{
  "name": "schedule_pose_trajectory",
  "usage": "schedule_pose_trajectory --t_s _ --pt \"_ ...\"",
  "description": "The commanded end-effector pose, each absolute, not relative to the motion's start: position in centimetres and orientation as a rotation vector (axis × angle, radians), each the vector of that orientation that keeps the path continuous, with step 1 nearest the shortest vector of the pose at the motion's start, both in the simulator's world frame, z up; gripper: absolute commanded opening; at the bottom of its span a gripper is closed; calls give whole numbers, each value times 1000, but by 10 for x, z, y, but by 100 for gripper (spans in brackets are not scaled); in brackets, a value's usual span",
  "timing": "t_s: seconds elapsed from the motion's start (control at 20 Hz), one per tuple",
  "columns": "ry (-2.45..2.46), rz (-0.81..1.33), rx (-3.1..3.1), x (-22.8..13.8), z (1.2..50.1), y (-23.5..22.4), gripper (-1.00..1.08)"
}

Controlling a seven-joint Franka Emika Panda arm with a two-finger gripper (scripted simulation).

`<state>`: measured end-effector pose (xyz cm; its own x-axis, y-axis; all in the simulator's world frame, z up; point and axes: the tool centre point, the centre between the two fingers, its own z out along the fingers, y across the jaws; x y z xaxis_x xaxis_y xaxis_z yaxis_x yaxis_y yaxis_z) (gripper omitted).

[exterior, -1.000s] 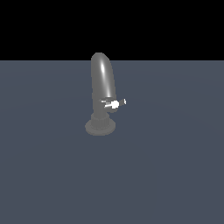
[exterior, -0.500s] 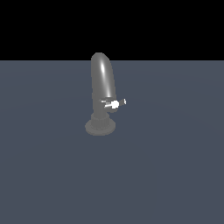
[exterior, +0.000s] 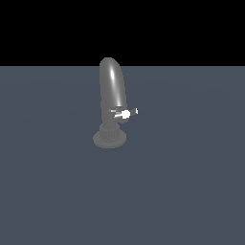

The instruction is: Turn on the faucet by rotating a designated handle.

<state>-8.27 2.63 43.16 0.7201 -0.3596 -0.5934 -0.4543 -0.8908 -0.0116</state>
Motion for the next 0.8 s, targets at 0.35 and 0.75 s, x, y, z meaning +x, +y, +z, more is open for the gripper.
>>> schedule_pose_trajectory --t_s 0.35,0.75 --pt "838 1127 -2578 -41 402 21 -100" --pt "983 1304 -2390 -9 369 14 -100"
